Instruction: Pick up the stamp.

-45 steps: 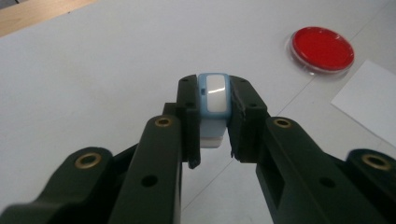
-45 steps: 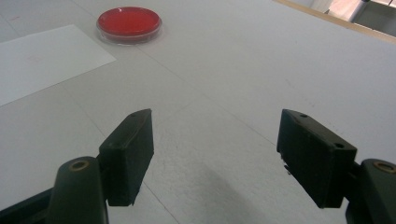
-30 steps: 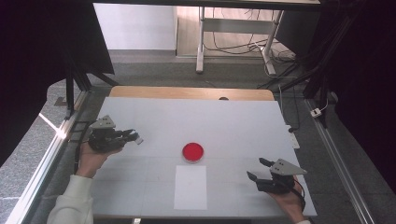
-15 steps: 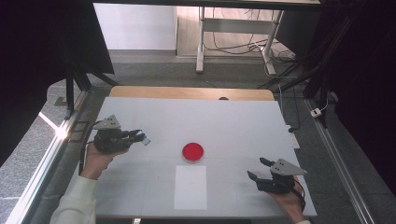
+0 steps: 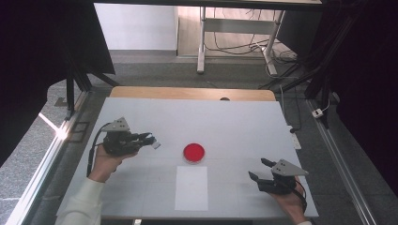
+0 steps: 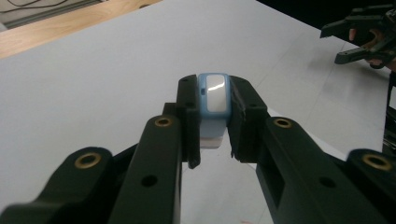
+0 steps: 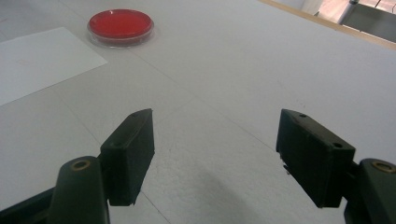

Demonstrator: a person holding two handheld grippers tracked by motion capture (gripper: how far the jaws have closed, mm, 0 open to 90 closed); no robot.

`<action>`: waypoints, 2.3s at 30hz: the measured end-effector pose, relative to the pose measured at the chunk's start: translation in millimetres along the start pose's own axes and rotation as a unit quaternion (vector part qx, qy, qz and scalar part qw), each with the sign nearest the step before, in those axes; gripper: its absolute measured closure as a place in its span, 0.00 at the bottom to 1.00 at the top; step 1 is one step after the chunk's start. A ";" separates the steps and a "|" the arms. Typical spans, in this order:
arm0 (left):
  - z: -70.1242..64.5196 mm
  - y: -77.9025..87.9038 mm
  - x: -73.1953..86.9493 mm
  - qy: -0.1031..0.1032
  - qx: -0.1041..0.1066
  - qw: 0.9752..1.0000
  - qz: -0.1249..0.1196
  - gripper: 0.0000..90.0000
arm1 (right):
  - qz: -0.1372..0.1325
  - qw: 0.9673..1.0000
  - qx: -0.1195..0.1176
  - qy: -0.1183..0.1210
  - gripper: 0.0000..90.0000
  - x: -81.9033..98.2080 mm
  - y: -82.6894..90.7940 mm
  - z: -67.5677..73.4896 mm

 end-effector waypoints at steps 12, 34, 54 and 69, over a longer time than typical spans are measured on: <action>-27.8 -28.0 -4.0 -0.018 0.028 0.999 0.013 0.84 | 0.001 1.000 0.000 0.001 0.31 0.1 -1.0 0.5; -68.9 -61.5 -7.7 -0.021 0.077 0.997 0.010 0.84 | 0.002 1.000 0.000 0.003 0.31 -0.4 -1.3 1.8; -91.2 -85.5 -7.4 -0.016 0.062 0.998 0.013 0.84 | -0.003 1.000 0.006 0.004 0.30 -1.9 -1.5 2.8; -87.4 -83.0 -7.4 -0.012 0.058 0.998 0.010 0.84 | -0.006 1.000 0.013 0.003 0.30 -2.8 -0.9 2.2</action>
Point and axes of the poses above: each handheld gripper's, and its own axes: y roughly backward along the jaws, x roughly out of its underside, z roughly to its left, the point moved 3 cm from there along -y, roughly forward along the jaws, and after that the axes turned 2 degrees about -z, right-handed, at the moved point
